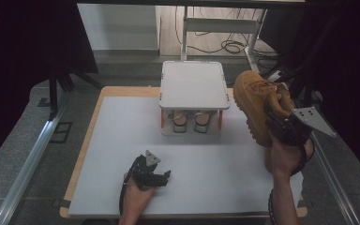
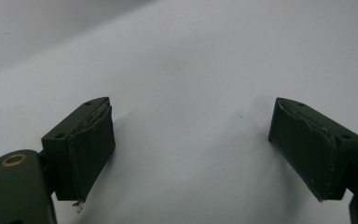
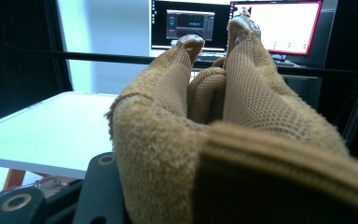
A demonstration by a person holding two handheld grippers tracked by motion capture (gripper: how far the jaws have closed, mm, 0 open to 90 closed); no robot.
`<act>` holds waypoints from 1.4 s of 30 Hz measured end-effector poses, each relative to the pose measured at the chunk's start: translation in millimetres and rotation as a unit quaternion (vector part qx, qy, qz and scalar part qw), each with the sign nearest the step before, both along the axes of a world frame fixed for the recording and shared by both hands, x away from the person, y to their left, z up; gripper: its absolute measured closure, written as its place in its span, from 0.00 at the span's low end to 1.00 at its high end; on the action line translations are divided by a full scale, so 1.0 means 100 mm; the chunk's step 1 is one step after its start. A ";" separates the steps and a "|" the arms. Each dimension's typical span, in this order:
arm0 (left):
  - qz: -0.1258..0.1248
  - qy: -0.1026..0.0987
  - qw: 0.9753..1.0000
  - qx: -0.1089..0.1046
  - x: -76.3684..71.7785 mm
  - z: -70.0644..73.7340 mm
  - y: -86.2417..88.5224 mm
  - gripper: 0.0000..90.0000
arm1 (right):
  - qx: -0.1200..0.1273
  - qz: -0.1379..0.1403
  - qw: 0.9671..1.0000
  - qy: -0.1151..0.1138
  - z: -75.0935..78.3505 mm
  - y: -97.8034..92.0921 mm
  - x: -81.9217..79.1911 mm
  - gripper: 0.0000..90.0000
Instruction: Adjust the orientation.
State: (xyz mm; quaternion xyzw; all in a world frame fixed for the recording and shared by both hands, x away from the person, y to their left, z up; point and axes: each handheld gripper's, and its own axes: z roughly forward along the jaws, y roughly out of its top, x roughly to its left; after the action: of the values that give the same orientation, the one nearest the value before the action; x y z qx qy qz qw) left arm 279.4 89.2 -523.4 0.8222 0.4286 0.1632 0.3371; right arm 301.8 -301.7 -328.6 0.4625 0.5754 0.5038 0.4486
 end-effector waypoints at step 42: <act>-0.001 -0.001 1.000 0.001 0.00 0.00 0.00 0.16 | -0.010 0.060 0.998 -0.006 0.02 0.69 0.33 0.56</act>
State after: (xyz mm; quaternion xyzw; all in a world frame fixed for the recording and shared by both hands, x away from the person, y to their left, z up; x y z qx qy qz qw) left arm 279.2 89.2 -523.4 0.8228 0.4272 0.1642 0.3371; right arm 335.0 -233.0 -326.8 0.4197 0.6045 0.5267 0.4255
